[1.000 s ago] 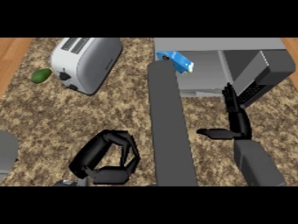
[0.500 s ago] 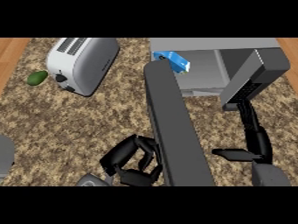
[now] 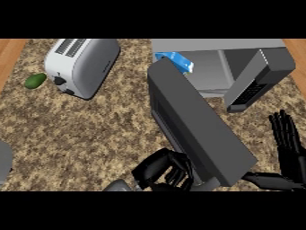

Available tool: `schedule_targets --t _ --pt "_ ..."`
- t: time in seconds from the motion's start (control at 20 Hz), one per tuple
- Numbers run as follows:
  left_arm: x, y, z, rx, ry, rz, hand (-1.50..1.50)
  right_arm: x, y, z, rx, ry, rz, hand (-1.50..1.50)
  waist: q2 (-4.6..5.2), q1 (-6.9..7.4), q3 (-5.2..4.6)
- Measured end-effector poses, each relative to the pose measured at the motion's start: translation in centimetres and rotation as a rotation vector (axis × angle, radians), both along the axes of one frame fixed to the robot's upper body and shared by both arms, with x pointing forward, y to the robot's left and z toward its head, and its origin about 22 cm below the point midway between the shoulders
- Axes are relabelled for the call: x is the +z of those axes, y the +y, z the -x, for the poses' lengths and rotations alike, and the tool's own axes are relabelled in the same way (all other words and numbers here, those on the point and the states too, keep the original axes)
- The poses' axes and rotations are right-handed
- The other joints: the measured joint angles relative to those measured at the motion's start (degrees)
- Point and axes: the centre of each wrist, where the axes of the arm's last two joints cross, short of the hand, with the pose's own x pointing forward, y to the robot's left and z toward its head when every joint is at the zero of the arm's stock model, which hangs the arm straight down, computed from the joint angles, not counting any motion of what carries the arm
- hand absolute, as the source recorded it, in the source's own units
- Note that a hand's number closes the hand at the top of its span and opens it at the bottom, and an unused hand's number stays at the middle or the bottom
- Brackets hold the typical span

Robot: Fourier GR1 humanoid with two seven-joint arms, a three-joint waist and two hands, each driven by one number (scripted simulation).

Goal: Pick up the milk, place it into the microwave and close the microwave

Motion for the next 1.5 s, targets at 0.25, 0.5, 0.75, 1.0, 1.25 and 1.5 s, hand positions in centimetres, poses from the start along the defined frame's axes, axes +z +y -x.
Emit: schedule_targets --t 0.25,0.5,0.75,1.0,1.25,1.5 --pt "0.0 -1.9 0.3 0.076 -0.011 -0.001 1.50 3.0 -0.5 0.4 0.067 -0.027 -0.036 -1.50 0.41 -1.26 -0.02" --pt "0.4 -2.9 0.0 0.180 -0.026 0.035 1.50 5.5 -1.2 0.7 0.124 -0.049 -0.047 -1.50 0.82 -3.02 -0.07" --pt "1.8 -3.9 -1.2 0.246 -0.055 0.099 1.50 7.4 -0.8 0.3 0.236 -0.073 -0.052 -1.50 1.24 -4.71 -0.13" --pt "3.5 -4.7 -2.9 0.298 -0.092 0.150 1.50 9.1 -0.3 -0.1 0.344 -0.083 -0.045 -1.50 1.75 -7.00 -0.17" --pt "4.8 -5.1 -4.9 0.370 -0.088 0.166 1.50 10.7 0.0 -0.6 0.415 -0.103 -0.046 -1.50 2.37 -9.15 -0.16" --pt "6.0 -5.1 -7.1 0.456 -0.076 0.179 1.50 11.8 0.0 -0.6 0.462 -0.117 -0.058 -1.50 2.98 -11.39 -0.14"
